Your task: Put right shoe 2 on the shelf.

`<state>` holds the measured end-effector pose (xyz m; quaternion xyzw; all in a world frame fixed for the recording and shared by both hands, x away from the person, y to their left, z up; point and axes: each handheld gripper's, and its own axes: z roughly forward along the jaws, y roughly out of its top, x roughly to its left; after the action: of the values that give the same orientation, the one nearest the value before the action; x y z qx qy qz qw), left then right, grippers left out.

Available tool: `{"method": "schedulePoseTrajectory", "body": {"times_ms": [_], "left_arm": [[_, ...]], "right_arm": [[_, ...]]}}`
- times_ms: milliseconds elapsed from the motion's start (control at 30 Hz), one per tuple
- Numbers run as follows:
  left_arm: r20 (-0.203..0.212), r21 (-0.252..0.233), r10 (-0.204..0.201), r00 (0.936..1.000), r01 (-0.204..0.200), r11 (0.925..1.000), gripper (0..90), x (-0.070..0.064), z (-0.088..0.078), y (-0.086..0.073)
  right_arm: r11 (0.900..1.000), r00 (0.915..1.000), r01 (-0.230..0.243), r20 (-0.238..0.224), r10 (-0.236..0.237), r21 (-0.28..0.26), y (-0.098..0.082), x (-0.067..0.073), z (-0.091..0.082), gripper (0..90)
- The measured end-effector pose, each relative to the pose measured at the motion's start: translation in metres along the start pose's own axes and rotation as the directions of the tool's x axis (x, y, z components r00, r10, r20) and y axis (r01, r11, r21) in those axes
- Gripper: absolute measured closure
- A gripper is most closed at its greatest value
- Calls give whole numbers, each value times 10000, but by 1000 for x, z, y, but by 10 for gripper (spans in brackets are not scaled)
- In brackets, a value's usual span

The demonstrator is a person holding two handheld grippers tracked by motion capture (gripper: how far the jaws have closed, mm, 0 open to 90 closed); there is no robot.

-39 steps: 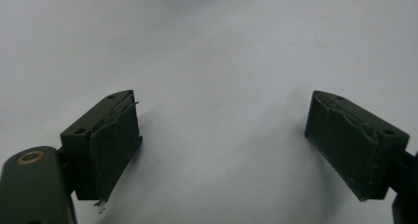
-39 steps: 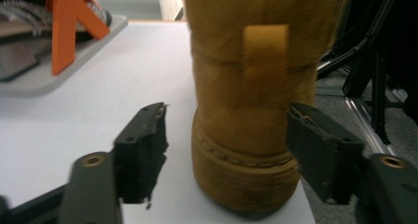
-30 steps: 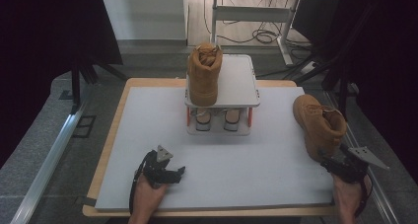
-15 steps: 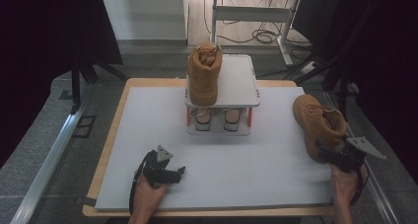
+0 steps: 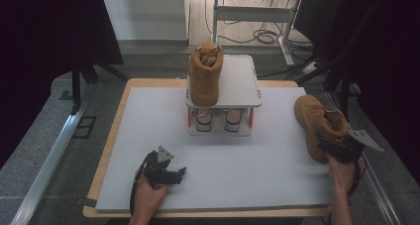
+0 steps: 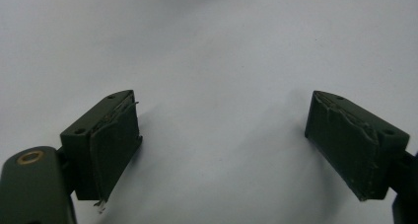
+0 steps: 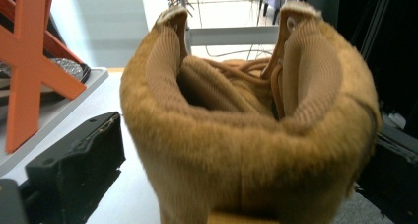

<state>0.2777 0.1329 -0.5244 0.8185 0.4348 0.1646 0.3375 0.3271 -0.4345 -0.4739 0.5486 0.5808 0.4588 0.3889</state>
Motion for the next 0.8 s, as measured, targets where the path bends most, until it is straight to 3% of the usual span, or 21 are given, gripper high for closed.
{"method": "schedulePoseTrajectory", "body": {"times_ms": [100,333,467,667,800], "left_arm": [[1,0,3,10000,-3,10000,131,0,0,0],[1,3,3,10000,-3,10000,131,0,0,0],[4,3,3,10000,-3,10000,131,0,0,0],[1,1,1,10000,-1,10000,131,0,0,0],[5,3,2,10000,-2,10000,131,0,0,0]], "right_arm": [[9999,10000,8,27,-8,-162,1,0,3,0],[9978,9964,653,540,-646,-116,2,5,12,0],[9969,9933,780,858,-770,-94,3,7,12,107],[9995,9976,254,634,-264,170,6,5,6,298],[9993,9976,333,609,-343,188,5,9,5,433]]}}
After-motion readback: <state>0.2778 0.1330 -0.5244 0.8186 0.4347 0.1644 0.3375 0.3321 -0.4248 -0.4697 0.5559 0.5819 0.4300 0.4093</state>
